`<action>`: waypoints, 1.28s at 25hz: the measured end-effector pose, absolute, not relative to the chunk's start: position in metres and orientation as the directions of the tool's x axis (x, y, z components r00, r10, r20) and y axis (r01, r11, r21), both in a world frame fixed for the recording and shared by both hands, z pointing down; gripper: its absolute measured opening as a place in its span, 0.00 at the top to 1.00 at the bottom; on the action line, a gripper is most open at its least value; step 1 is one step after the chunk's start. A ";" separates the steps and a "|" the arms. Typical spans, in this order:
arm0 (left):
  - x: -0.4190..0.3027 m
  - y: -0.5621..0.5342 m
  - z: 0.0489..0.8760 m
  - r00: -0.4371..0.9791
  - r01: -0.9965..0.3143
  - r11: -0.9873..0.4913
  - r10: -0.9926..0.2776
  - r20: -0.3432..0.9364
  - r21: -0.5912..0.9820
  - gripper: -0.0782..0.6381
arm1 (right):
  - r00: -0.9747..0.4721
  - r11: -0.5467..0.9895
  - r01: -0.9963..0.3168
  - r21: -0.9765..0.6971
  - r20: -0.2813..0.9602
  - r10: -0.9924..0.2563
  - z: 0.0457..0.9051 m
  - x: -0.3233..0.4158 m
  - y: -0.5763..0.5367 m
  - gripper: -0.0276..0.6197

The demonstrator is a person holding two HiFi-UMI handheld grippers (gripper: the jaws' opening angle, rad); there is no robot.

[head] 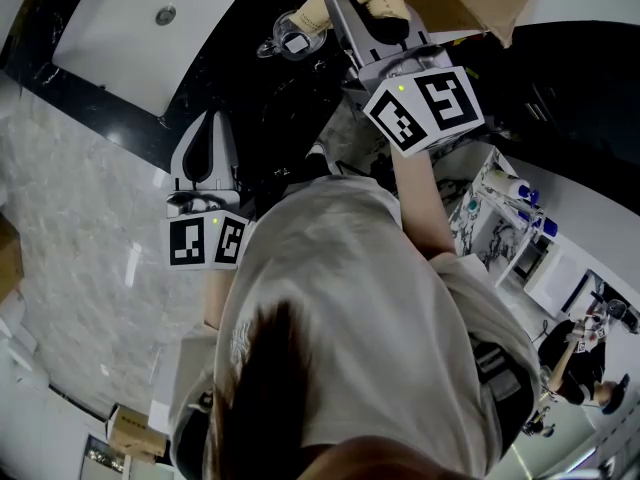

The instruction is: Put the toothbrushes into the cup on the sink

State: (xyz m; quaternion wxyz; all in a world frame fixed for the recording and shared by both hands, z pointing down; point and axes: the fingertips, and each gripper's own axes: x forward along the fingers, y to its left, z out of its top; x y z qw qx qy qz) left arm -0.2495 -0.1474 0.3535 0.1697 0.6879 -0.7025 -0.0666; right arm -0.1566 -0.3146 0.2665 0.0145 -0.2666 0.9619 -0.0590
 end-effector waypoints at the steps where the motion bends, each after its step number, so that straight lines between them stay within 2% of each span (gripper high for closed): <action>1: -0.249 -0.148 0.354 0.005 -0.944 0.044 -0.989 0.147 0.327 0.87 | -0.857 0.850 -0.512 -0.123 0.012 -0.515 0.270 -0.157 -0.316 0.89; 21: -0.252 -0.147 0.354 -0.002 -0.943 0.050 -0.989 0.147 0.328 0.87 | -0.867 0.852 -0.497 -0.164 0.142 -0.478 0.334 -0.178 -0.319 0.89; 32: -0.252 -0.147 0.353 0.001 -0.944 0.047 -0.989 0.146 0.326 0.87 | -0.866 0.864 -0.486 -0.133 0.211 -0.454 0.365 -0.186 -0.316 0.89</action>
